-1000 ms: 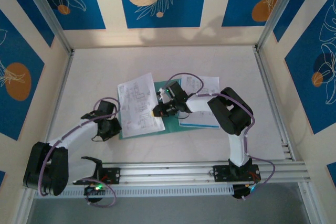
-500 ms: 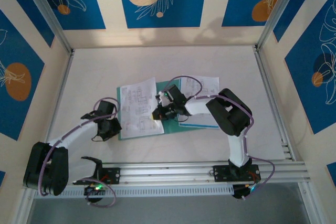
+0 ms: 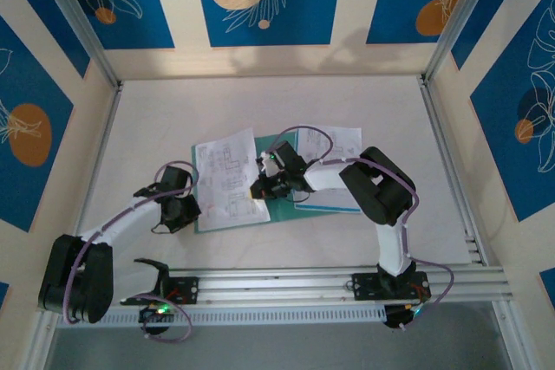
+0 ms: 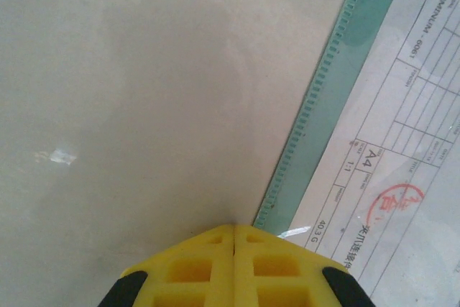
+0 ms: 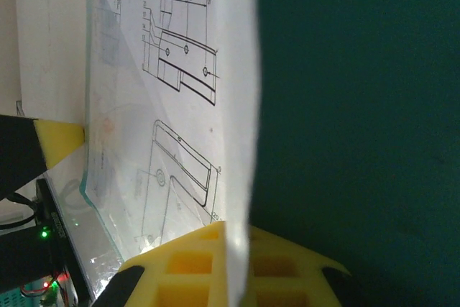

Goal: Put the files into the folder

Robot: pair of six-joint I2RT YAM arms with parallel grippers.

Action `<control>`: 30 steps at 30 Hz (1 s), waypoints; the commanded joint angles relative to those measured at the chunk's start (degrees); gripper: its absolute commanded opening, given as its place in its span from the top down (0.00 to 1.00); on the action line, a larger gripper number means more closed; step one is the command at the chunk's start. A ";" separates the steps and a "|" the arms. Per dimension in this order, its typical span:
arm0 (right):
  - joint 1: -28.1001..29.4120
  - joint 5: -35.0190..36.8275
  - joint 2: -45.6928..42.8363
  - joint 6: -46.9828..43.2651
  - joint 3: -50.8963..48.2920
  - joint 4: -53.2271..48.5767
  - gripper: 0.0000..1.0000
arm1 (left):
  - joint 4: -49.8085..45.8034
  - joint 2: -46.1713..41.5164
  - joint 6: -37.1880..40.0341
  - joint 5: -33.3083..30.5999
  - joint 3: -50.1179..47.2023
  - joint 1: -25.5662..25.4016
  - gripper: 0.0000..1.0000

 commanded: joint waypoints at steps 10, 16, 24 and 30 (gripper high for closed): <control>0.85 -0.32 0.25 0.02 3.76 -2.77 1.00 | 0.98 0.17 0.30 1.49 -1.14 0.72 1.00; 1.57 0.03 0.48 0.76 2.22 -1.80 1.00 | 0.85 0.22 0.37 1.47 -0.99 0.79 1.00; 2.20 -2.94 1.16 -2.73 3.44 -3.28 1.00 | 0.82 0.78 0.71 1.38 -0.45 0.79 1.00; 1.54 -4.30 2.09 -7.10 6.92 -9.19 1.00 | 0.56 1.26 0.94 1.29 0.14 0.75 1.00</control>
